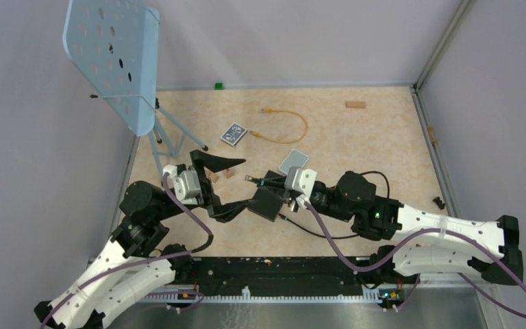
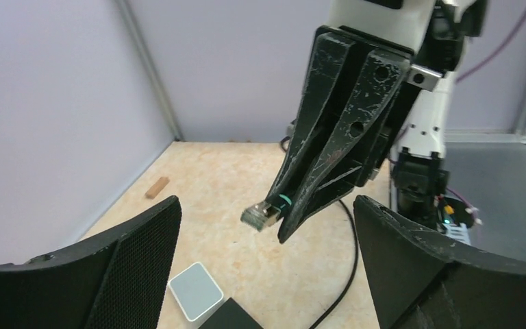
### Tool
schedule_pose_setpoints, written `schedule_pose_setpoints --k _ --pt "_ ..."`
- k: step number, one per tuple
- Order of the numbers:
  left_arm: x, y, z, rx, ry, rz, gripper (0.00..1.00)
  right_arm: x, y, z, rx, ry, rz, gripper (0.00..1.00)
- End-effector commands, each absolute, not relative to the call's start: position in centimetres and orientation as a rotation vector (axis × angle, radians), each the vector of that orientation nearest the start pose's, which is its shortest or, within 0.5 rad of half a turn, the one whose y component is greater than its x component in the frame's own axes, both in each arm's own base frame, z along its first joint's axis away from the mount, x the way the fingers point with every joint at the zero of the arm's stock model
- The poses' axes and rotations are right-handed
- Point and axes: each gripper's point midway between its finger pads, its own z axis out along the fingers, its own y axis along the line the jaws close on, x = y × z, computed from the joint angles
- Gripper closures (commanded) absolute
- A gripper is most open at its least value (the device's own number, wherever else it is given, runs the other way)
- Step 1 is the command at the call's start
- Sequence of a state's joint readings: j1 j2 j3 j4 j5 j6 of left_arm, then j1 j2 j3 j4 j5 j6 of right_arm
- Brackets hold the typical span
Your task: Insert the plug into the switch port
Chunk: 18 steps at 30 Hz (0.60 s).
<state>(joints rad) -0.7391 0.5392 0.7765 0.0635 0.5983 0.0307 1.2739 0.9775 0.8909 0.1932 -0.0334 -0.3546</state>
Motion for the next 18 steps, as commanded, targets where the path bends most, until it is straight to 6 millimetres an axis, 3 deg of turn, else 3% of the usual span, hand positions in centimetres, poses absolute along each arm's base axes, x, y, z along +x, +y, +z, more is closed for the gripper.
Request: schedule_pose_setpoints --k 1,7,11,14,18 --pt "14.9 -22.7 38.1 0.807 1.118 -0.878 0.01 15.9 32.7 36.9 -0.850 1.187 0.648 1.00" --pt "19.3 -22.3 33.8 0.691 1.274 -0.737 0.01 21.6 27.6 35.1 -0.535 1.420 0.542 1.00" --pt "22.4 -22.0 30.4 0.603 1.335 -0.635 0.01 25.0 23.7 32.7 -0.372 1.562 0.461 1.00" --pt "24.4 -22.6 27.3 0.622 1.358 -0.563 0.01 25.9 22.4 30.7 -0.337 1.643 0.437 1.00" --pt "27.4 -23.7 22.9 0.654 1.409 -0.455 0.01 25.6 22.1 29.4 -0.361 1.661 0.443 1.00"
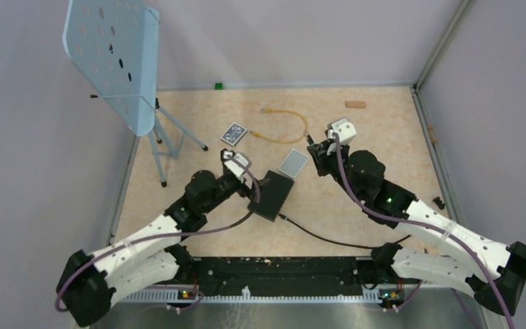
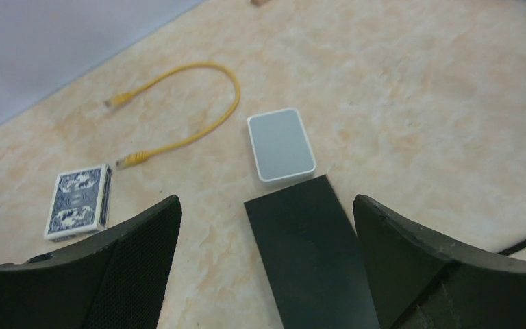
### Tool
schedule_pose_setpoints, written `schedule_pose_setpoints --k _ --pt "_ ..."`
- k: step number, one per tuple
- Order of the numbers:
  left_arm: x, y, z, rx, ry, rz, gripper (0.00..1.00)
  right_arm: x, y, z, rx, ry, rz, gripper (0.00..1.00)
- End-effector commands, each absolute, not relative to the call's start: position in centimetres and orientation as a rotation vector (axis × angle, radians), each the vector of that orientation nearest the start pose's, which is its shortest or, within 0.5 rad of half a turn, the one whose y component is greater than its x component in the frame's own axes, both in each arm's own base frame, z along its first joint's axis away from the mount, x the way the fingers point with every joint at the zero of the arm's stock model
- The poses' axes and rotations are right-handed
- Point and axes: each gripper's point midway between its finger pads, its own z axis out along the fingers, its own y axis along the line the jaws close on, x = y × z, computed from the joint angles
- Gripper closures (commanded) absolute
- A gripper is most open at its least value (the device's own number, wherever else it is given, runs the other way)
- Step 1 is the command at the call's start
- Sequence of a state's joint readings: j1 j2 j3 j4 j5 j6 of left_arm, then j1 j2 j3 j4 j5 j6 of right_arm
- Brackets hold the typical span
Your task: Insert the plug into the switch port
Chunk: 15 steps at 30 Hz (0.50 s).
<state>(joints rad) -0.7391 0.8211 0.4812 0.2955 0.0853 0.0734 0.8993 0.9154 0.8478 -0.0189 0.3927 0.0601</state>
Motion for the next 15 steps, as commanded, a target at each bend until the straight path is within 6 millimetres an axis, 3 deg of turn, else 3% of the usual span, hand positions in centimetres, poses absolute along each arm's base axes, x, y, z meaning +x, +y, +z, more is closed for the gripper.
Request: schedule_pose_setpoints --k 1,6,10,15 --pt "28.2 -23.9 22.1 0.654 1.417 -0.431 0.01 25.4 22.1 29.1 -0.370 1.668 0.439 1.00" --pt "31.9 -25.5 18.2 0.686 1.429 -0.360 0.01 25.2 21.4 27.7 -0.379 1.696 0.416 1.00" --pt "34.1 -26.7 16.6 0.696 1.399 -0.421 0.01 25.2 20.8 27.0 -0.374 1.711 0.400 1.00" --pt "37.1 -26.7 13.5 0.689 1.452 -0.462 0.01 25.2 20.4 26.2 -0.381 1.729 0.388 1.00"
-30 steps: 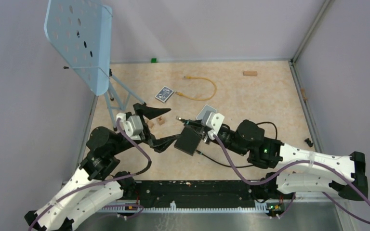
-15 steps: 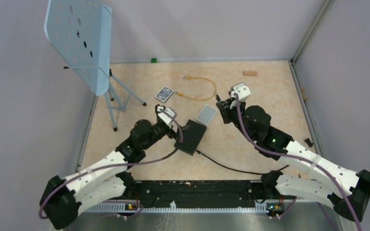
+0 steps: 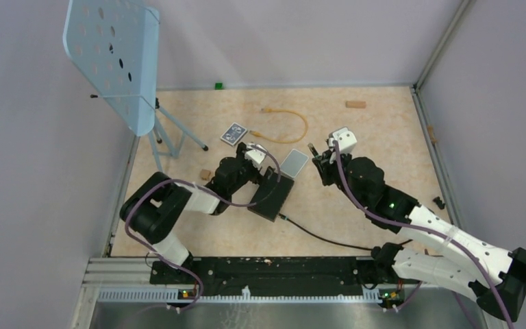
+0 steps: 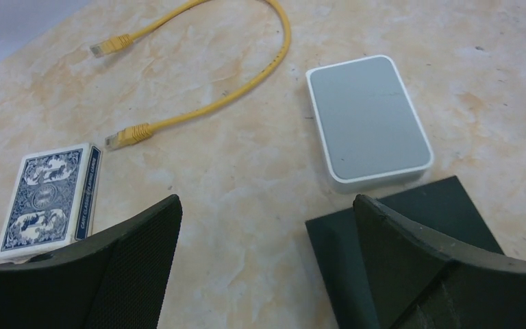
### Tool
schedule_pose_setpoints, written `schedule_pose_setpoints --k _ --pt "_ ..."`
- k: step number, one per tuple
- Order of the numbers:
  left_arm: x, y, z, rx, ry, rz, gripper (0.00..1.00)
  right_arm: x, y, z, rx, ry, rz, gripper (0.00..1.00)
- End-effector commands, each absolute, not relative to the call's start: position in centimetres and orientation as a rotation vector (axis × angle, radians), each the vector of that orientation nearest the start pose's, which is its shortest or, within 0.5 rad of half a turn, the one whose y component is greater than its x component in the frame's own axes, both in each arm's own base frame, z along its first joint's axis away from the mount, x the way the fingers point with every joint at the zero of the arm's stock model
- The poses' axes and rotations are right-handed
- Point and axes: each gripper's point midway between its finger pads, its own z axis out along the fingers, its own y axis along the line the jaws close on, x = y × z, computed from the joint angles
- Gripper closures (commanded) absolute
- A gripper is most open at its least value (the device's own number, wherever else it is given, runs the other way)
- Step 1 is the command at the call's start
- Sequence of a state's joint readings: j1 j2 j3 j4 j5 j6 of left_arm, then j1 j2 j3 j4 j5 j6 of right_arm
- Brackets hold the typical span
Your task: Insert the plug into the switch port
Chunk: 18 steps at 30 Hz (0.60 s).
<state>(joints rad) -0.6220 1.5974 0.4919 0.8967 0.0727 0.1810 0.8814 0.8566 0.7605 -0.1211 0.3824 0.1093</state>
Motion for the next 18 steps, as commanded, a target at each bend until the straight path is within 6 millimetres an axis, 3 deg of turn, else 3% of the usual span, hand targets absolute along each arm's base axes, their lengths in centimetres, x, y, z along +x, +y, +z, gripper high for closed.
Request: schedule_pose_setpoints --k 1,2,10,14,18 --pt "37.6 -26.8 12.9 0.689 1.461 -0.477 0.01 25.2 20.3 26.0 -0.384 1.732 0.384 1.00" --pt "38.0 -26.8 11.8 0.686 1.484 -0.492 0.01 25.3 20.3 25.9 -0.386 1.735 0.381 1.00" --pt "41.6 -27.9 10.7 0.658 1.575 -0.580 0.01 25.9 20.2 24.6 -0.386 1.763 0.388 1.00" --pt "42.7 -28.0 11.3 0.556 1.605 -0.660 0.01 26.1 20.4 23.8 -0.385 1.792 0.394 1.00" --pt "44.2 -27.8 9.9 0.459 1.642 -0.654 0.01 26.4 20.7 23.2 -0.401 1.810 0.398 1.00"
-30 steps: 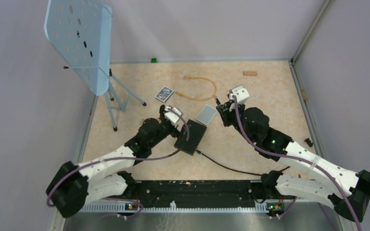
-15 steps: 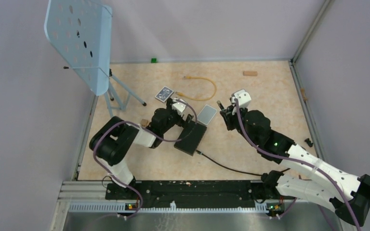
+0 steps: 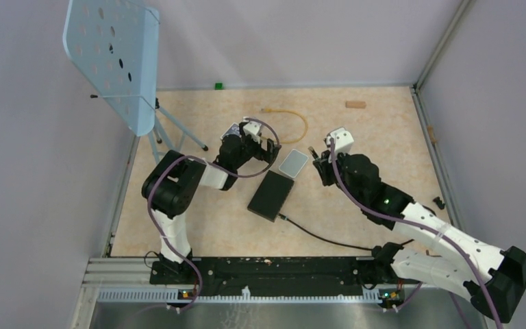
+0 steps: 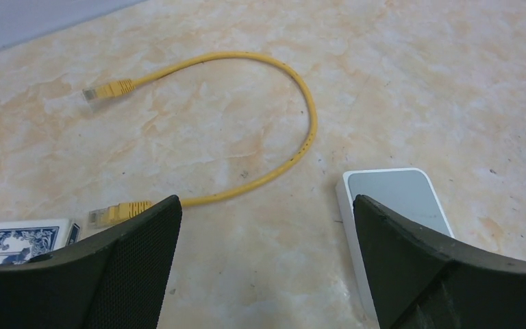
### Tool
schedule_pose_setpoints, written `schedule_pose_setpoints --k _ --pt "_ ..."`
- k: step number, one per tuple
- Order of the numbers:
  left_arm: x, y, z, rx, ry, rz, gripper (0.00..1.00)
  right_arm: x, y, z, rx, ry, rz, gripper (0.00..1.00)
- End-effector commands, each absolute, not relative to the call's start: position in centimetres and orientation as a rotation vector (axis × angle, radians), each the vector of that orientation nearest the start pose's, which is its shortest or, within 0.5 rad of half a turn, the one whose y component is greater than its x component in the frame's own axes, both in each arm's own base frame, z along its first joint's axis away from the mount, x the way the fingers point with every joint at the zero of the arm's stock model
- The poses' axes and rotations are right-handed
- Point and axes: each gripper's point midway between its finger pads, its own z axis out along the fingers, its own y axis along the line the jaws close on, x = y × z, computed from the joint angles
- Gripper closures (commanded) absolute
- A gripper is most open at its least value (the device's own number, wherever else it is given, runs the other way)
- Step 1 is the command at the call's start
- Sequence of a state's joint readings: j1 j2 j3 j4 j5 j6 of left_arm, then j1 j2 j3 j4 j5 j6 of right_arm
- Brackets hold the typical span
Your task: Insert the plug into the switch port
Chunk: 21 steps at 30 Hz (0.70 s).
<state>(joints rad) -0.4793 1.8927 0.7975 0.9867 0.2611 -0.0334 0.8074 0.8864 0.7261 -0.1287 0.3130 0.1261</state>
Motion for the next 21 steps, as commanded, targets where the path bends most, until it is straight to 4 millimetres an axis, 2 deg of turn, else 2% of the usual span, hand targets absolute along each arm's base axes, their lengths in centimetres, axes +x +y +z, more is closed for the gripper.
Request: schedule_pose_setpoints --k 1,6,10,11,16,21 --pt "44.8 -27.6 9.5 0.430 1.667 -0.664 0.01 26.5 20.7 23.2 -0.404 1.813 0.397 1.00" --pt "46.8 -26.9 8.1 0.385 1.757 -0.768 0.01 26.8 20.6 23.3 -0.402 1.814 0.389 1.00" --pt "46.8 -27.2 8.3 0.464 1.731 -0.810 0.01 26.9 20.4 23.4 -0.392 1.815 0.388 1.00" --pt "46.1 -27.4 8.3 0.498 1.714 -0.791 0.01 27.0 20.4 23.4 -0.393 1.815 0.385 1.00" --pt "43.5 -27.7 11.1 0.558 1.649 -0.715 0.01 27.4 19.8 22.5 -0.409 1.841 0.350 1.00" --pt "39.5 -28.2 13.7 0.555 1.633 -0.776 0.01 28.4 18.2 20.9 -0.401 1.903 0.309 1.00"
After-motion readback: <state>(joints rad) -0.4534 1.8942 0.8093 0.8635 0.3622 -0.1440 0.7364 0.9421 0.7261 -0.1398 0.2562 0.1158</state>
